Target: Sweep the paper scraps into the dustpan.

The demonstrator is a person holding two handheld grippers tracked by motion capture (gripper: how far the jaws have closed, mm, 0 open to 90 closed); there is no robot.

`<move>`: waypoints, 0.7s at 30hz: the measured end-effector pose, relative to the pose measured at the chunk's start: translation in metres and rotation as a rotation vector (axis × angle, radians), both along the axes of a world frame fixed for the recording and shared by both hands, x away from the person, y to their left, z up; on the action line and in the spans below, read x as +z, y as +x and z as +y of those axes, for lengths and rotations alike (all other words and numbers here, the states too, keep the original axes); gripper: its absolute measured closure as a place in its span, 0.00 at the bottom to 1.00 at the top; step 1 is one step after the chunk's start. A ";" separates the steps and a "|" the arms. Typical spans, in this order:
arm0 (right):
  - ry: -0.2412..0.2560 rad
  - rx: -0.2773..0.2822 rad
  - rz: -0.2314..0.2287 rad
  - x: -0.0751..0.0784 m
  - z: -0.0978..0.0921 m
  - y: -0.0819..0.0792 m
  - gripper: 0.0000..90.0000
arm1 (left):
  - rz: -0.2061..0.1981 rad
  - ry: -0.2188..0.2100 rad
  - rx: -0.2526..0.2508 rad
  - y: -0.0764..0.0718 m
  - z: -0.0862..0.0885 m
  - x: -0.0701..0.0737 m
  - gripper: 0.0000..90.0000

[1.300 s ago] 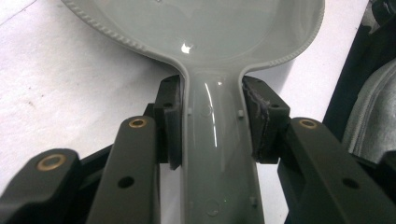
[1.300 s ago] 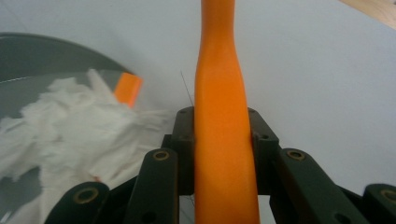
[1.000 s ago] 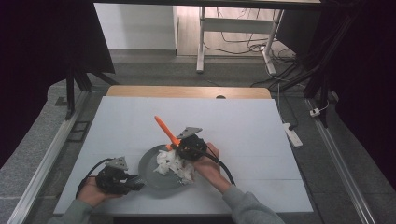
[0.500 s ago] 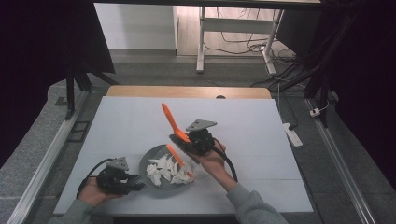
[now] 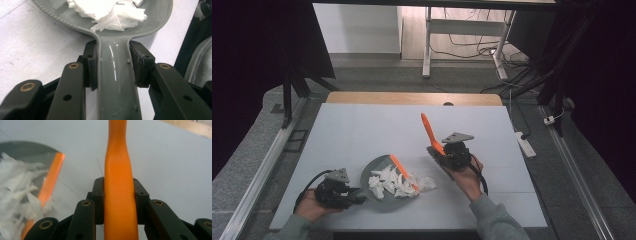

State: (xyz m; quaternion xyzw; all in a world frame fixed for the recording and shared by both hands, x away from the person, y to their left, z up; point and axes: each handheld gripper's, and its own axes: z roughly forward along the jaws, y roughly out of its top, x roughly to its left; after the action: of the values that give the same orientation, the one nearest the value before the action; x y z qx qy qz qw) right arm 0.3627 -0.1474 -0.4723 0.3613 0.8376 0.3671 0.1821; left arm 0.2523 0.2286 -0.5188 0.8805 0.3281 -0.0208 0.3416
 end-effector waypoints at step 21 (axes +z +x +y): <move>-0.052 0.091 0.057 -0.018 0.045 -0.012 0.78 | -0.007 0.011 0.002 -0.001 -0.004 0.002 0.68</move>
State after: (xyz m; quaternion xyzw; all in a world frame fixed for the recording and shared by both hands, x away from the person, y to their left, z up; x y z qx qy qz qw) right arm 0.3504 -0.1020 -0.4899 0.3283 0.8672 0.3427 0.1508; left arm 0.2508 0.2245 -0.5172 0.8822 0.3277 -0.0157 0.3376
